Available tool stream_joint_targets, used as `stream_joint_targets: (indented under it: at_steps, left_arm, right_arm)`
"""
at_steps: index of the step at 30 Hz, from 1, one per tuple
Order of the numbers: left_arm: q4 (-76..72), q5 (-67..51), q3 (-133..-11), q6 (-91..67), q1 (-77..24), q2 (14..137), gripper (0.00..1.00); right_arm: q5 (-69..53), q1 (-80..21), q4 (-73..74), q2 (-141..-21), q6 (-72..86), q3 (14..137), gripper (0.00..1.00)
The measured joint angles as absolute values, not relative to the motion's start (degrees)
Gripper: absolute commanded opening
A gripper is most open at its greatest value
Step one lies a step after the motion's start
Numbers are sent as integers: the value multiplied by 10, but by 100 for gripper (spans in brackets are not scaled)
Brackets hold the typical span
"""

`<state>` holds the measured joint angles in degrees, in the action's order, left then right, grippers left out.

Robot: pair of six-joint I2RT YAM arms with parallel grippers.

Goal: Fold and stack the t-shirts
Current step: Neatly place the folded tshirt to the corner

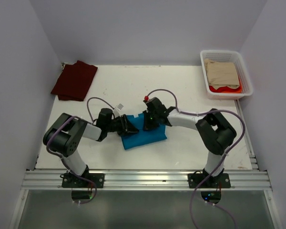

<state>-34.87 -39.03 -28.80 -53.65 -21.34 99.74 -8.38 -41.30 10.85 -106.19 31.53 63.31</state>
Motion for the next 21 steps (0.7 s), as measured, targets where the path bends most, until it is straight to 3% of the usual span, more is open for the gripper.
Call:
stream_joint_targets:
  at_steps: [7, 10, 11, 14, 21]
  left_arm:
    - [-273, -354, -260, -512, -223, 925, 36]
    - [-192, -305, -260, -489, -226, 854, 48]
    - [-157, -283, -263, -478, -226, 821, 60]
    - [-37, -203, -294, -439, -228, 725, 81]
    - [114, -95, -334, -385, -228, 643, 85]
  right_arm:
    - [-51, -428, 134, -981, 321, 571, 0]
    - [-33, -427, 147, -964, 318, 571, 0]
    - [-28, -427, 151, -962, 318, 571, 0]
    - [-22, -427, 159, -962, 315, 571, 0]
    - [-21, -427, 158, -967, 315, 571, 0]
